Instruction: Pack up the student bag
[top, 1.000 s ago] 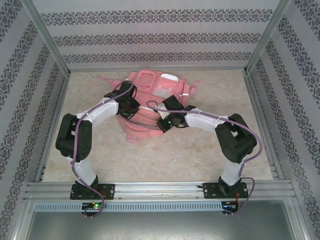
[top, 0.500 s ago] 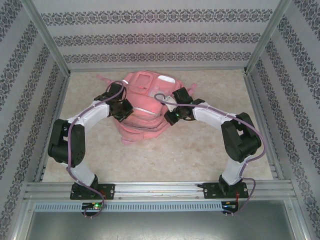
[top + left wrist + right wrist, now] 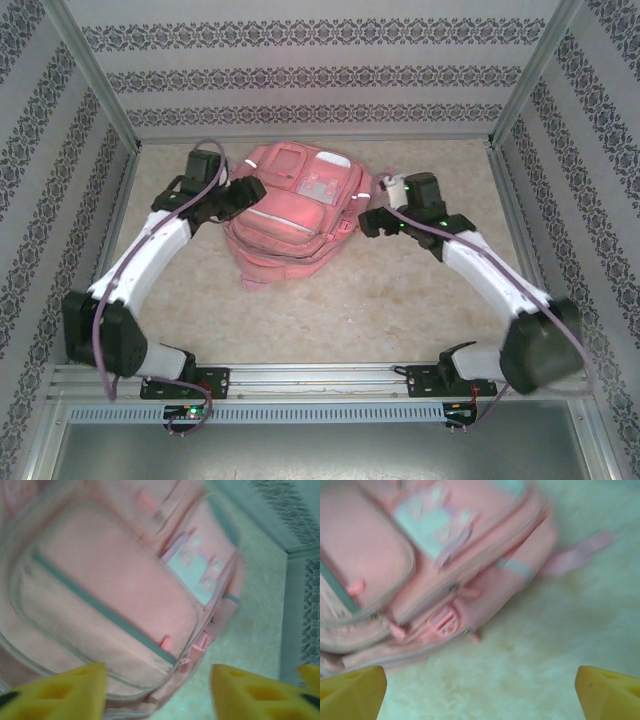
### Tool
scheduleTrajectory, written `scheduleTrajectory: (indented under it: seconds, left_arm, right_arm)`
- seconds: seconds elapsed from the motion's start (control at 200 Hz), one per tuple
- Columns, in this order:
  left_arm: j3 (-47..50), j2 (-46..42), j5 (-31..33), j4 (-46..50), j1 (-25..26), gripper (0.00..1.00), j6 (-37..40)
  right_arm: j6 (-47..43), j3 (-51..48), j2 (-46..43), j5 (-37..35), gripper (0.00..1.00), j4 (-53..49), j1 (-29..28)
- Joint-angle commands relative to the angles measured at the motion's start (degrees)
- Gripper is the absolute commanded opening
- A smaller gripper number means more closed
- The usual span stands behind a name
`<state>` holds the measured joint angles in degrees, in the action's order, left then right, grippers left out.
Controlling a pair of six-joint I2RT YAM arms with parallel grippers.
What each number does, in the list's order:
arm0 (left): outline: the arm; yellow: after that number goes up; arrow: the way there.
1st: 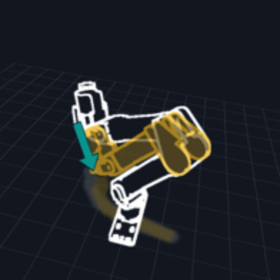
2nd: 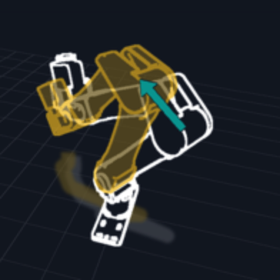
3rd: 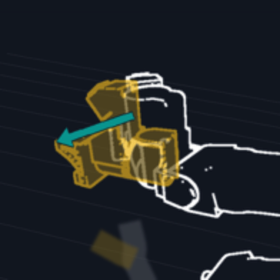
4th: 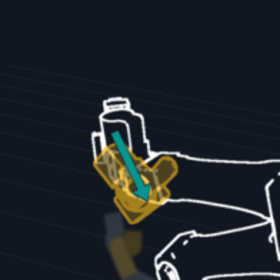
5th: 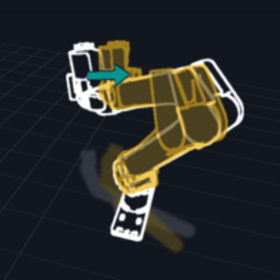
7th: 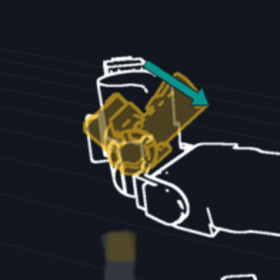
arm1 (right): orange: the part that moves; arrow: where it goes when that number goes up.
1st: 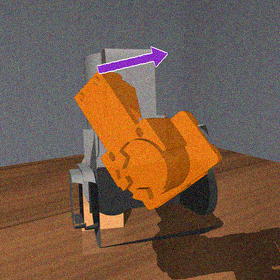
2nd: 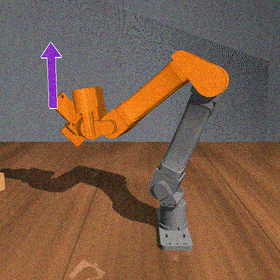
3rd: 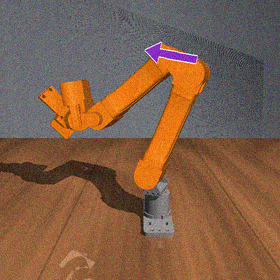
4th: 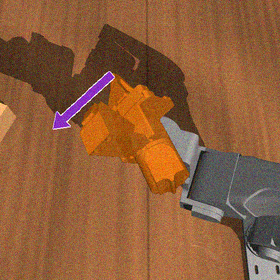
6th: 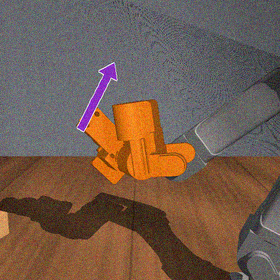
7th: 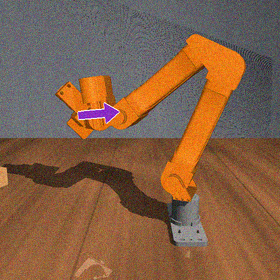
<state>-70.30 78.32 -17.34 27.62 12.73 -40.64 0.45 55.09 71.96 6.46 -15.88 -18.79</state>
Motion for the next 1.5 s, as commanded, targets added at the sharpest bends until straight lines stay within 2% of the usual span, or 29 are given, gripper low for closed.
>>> scheduleTrajectory:
  seconds: [0.0,0.085,0.185,0.24,0.3,0.385,0.435,0.485,0.55,0.585,0.615,0.645,0.71,0.804,0.854,0.924,1.009,1.089,1.164,1.239,1.304,1.374,1.444,1.499]
  left_arm:
    - [1.4,-8.1,11.3,-1.8,-0.1,0.99,16.1]
    - [8.2,-14.6,20.1,-8.5,-0.3,0.99,25.1]
    - [22.0,-20.9,24.1,-23.8,-0.5,0.99,38.4]
    - [28.6,-22.1,28.5,-31.0,-0.7,0.99,41.8]
    - [34.2,-21.3,32.8,-37.2,-1.6,0.99,42.8]
    - [38.9,-16.7,33.1,-42.9,-5.4,0.99,40.6]
    - [42.9,-13.2,29.1,-51.3,-7.1,0.99,44.6]
    - [46.9,-9.3,28.6,-61.9,-7.4,0.99,49.1]
    - [49.5,-5.2,28.6,-71.0,-8.3,0.99,49.8]
    - [48.2,-4.5,28.8,-67.5,-8.4,0.99,49.1]
    - [46.4,-4.3,26.5,-63.5,-8.9,0.99,48.7]
    - [45.6,-3.5,23.9,-62.9,-9.4,0.99,49.4]
    - [44.9,-3.1,22.4,-61.2,-9.5,0.99,49.5]
    - [48.3,-4.2,21.8,-65.2,-10.8,0.99,46.3]
    - [51.2,-4.9,18.8,-70.1,-12.1,0.99,43.6]
    - [53.7,-4.4,17.9,-74.8,-12.3,0.99,42.1]
    - [54.0,-1.3,17.4,-78.7,-12.5,0.99,42.5]
    - [52.7,0.6,16.0,-78.8,-12.8,0.99,40.8]
    - [51.4,4.8,14.7,-81.0,-12.8,0.99,41.0]
    - [51.8,9.8,15.1,-86.0,-12.9,0.99,40.8]
    - [52.8,14.7,15.4,-94.3,-13.0,0.99,40.9]
    - [50.7,11.5,14.0,-84.1,-13.0,0.99,41.0]
    - [49.3,13.3,11.3,-84.9,-13.0,0.99,42.4]
    - [49.0,12.3,12.8,-82.7,-13.0,0.99,41.7]
  right_arm:
    - [1.8,-2.1,-9.0,-9.0,0.98,5.1,0.4]
    - [2.1,-6.1,-14.9,-13.4,0.98,9.7,1.7]
    - [1.7,-14.5,-20.5,-18.7,0.98,18.1,3.5]
    - [1.7,-18.9,-22.3,-20.2,0.98,21.2,4.9]
    - [-1.7,-22.6,-22.3,-18.0,0.98,22.9,6.0]
    - [-5.4,-26.8,-20.4,-18.9,0.98,24.7,6.4]
    - [-3.0,-29.6,-19.0,-21.5,0.98,28.1,7.6]
    - [-2.7,-33.0,-17.4,-19.0,0.98,33.8,9.7]
    - [-1.7,-37.4,-14.0,-17.1,0.98,42.4,11.6]
    - [-0.8,-38.5,-11.4,-16.1,0.98,46.0,12.4]
    - [-0.8,-39.1,-9.2,-14.3,0.98,48.5,13.2]
    - [-0.6,-39.5,-6.8,-13.5,0.98,51.4,13.5]
    - [-1.6,-38.5,-3.3,-12.0,0.98,55.1,14.0]
    - [0.1,-37.9,3.2,-11.1,0.98,64.8,15.7]
    - [0.0,-36.7,6.1,-11.4,0.98,66.0,16.1]
    - [1.0,-36.2,9.5,-11.3,0.98,68.0,17.0]
    - [2.2,-37.7,17.6,-11.5,0.98,80.7,17.6]
    - [2.4,-34.9,13.8,-12.1,0.98,68.3,17.7]
    - [2.6,-35.0,16.0,-12.7,0.98,73.6,17.7]
    - [2.9,-34.3,15.1,-14.3,0.98,70.6,17.6]
    - [2.8,-34.3,15.1,-14.4,0.98,70.8,17.6]
    - [2.8,-34.4,15.1,-14.5,0.98,71.1,17.5]
    - [2.7,-34.4,15.2,-14.6,0.98,71.1,17.5]
    - [2.7,-34.4,15.2,-14.6,0.98,71.1,17.5]
